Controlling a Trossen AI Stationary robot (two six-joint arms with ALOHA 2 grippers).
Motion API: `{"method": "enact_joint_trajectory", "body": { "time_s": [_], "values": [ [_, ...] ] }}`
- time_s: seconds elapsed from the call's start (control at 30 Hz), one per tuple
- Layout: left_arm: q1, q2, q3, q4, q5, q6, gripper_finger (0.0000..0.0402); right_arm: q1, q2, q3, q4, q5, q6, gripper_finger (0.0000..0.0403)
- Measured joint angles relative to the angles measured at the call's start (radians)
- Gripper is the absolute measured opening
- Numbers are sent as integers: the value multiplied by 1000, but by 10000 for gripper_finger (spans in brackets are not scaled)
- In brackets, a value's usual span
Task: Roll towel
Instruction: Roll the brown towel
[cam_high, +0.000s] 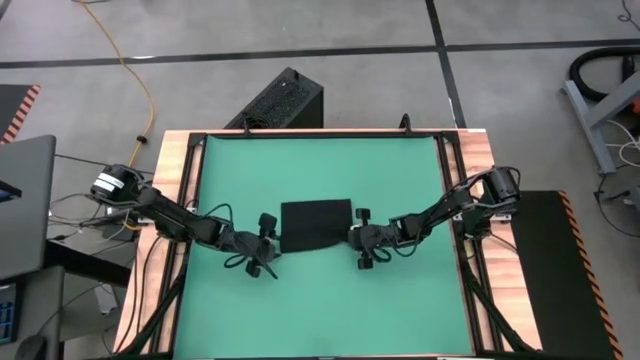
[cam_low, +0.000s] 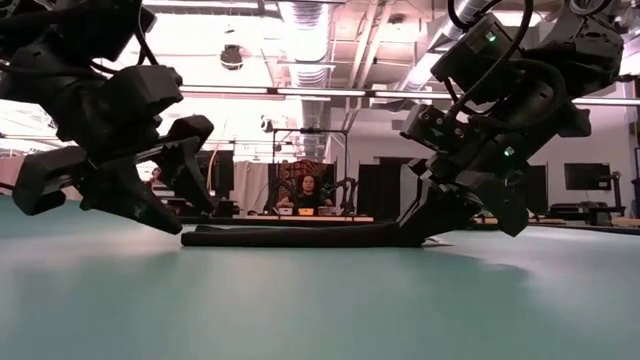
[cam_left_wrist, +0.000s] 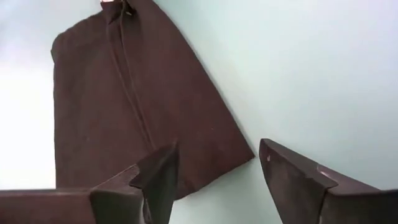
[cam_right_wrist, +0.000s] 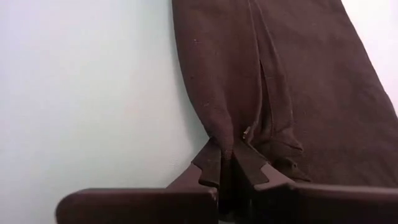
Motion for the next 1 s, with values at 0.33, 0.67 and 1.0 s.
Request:
{"method": "enact_joint_trajectory", "body": {
  "time_s": [0.33,0.67,1.0],
  "values": [
    [48,126,-21,154,0,22,213,0,0,3,-3,-4,-7,29],
    [65,193,-20,169,-7,-81,196,7,0,4,-4,-7,0,28],
    [54,196,-20,146,2,-135,32,11,-8,4,-9,-14,61,25]
  ]
}}
